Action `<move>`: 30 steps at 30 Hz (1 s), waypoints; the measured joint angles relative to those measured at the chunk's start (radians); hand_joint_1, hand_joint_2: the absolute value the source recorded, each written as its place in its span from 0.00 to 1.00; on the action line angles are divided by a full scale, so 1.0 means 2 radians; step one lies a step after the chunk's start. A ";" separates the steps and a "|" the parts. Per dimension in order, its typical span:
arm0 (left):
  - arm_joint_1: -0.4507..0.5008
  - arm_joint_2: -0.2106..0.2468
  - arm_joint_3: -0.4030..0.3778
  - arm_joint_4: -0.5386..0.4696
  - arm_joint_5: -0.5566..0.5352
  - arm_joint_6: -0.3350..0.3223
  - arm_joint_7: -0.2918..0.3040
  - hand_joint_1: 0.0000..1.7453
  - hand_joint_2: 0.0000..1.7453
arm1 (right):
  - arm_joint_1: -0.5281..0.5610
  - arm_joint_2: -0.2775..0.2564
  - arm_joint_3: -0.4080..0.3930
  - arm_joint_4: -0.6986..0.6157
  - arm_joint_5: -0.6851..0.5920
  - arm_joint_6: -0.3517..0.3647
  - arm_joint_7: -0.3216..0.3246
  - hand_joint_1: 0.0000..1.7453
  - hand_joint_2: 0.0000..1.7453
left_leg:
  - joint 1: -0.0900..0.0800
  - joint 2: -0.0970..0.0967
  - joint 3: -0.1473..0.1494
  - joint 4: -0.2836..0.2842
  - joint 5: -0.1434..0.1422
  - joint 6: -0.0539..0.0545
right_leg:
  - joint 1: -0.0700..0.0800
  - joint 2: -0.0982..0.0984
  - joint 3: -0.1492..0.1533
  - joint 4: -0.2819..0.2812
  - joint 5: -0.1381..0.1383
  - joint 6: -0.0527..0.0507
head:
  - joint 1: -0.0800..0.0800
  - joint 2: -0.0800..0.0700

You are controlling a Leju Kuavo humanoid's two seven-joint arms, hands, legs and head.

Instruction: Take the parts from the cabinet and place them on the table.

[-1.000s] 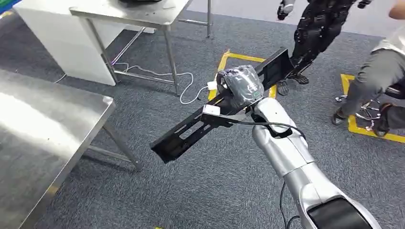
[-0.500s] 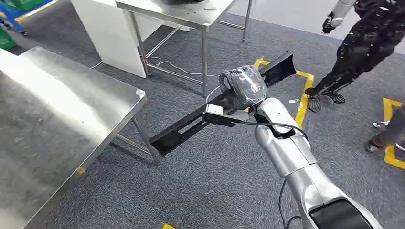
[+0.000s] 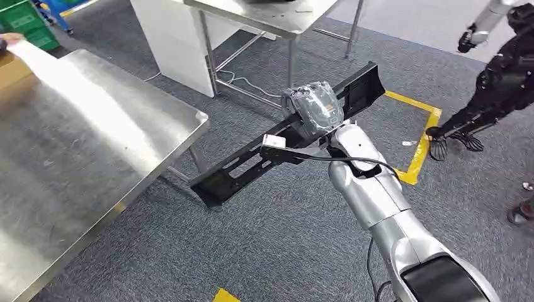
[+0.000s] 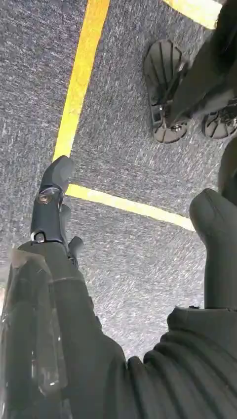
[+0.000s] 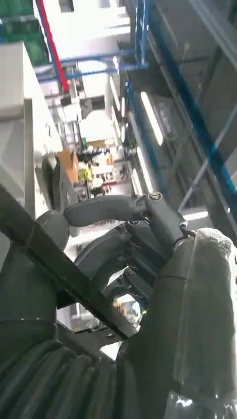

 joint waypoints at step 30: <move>-0.002 0.004 0.000 0.000 -0.008 -0.003 0.003 0.00 1.00 | -0.096 0.043 0.002 0.115 0.036 -0.008 0.019 0.98 1.00 | -0.002 0.012 -0.008 0.003 0.007 -0.001 | -0.001 0.004 -0.002 0.005 -0.003 0.002 | -0.003 0.000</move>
